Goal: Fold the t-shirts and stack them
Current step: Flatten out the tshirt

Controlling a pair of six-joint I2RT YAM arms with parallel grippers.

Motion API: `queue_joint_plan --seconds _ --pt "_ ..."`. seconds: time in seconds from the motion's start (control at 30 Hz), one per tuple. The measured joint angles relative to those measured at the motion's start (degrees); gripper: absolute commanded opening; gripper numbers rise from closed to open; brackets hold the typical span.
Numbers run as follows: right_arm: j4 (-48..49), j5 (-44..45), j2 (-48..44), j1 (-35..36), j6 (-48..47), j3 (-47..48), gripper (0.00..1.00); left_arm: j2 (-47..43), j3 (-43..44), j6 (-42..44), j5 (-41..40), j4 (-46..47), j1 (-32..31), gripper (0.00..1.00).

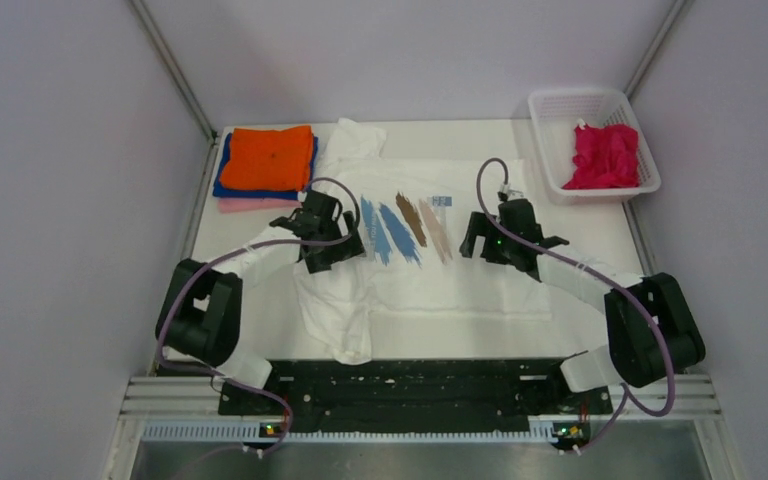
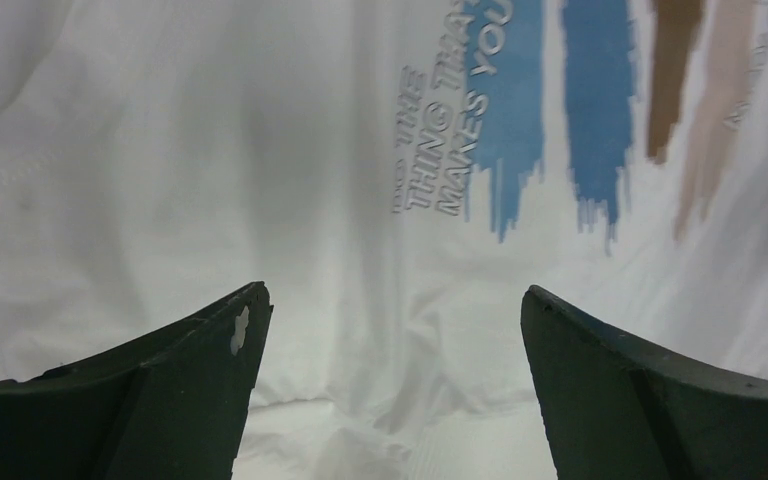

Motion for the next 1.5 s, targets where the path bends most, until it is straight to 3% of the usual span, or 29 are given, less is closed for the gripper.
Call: queue_joint_plan --seconds 0.13,0.5,0.7,0.8,1.0,1.2,1.4,1.5 --pt "0.61 1.03 2.86 -0.13 1.4 -0.22 0.99 7.37 1.29 -0.98 -0.24 0.9 0.28 0.99" --pt "5.03 7.89 12.92 -1.84 2.29 5.38 0.99 26.29 24.98 1.86 -5.73 0.22 0.55 0.99" --pt "5.4 8.72 14.27 -2.25 2.16 6.73 0.99 26.38 28.41 3.96 -7.91 -2.75 0.26 0.99" --pt "5.05 8.7 14.01 -2.25 2.12 6.69 0.99 19.15 23.3 3.93 -10.54 -4.04 -0.81 0.99" --pt "2.93 8.37 12.2 -2.49 2.12 5.68 0.99 -10.4 4.09 -1.75 -15.02 -9.03 -5.49 0.97" --pt "1.09 7.98 9.03 -2.51 2.29 4.85 0.99 -32.3 -15.15 -10.45 -13.03 -14.64 -5.2 0.79" --pt "0.63 8.28 -1.4 -2.51 4.44 3.08 0.99 -40.22 -25.09 -15.06 -7.91 -15.56 -5.31 0.64" --pt "0.66 10.12 -9.49 -2.54 5.92 1.05 0.99 -39.67 -27.21 -15.67 -4.7 -13.49 -5.31 0.5"
